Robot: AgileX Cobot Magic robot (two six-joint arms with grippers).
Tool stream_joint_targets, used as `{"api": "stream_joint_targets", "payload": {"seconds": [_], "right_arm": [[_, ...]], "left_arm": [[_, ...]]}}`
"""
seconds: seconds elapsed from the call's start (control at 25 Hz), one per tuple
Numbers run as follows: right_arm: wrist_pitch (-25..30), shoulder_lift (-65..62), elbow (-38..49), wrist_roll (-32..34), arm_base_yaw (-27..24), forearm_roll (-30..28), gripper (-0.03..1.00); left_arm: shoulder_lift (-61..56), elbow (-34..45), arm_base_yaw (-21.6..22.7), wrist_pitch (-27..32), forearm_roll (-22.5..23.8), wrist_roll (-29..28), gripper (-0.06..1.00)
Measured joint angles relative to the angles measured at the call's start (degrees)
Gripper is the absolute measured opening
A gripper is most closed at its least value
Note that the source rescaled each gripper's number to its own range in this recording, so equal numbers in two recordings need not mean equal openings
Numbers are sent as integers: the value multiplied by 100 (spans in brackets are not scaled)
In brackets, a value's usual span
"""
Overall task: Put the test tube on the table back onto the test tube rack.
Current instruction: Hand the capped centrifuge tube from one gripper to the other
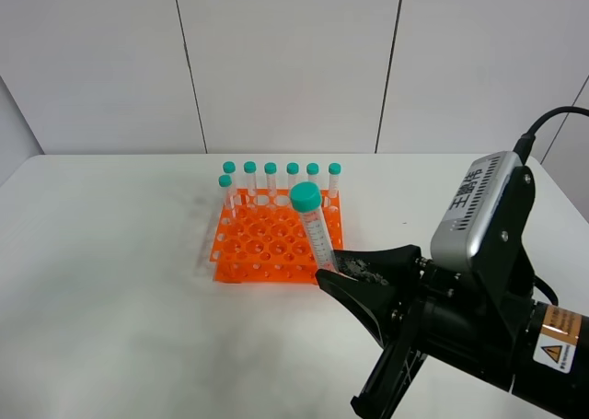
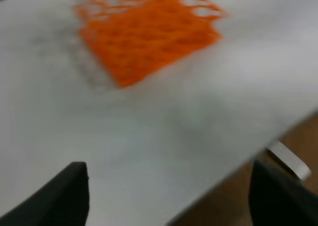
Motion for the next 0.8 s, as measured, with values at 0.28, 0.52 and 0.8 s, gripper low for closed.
{"api": "stream_joint_targets", "payload": {"seconds": [0.28,0.52,0.8], "right_arm": [[72,0,0,0,0,2,0],[111,0,0,0,0,2,0],[147,0,0,0,0,2,0]], "left_arm": [[0,0,-930,10,-68,130,100],[1,-50,-945,-98,-299,575,100],[846,-81,-1274,-774,-754,1331,100]]}}
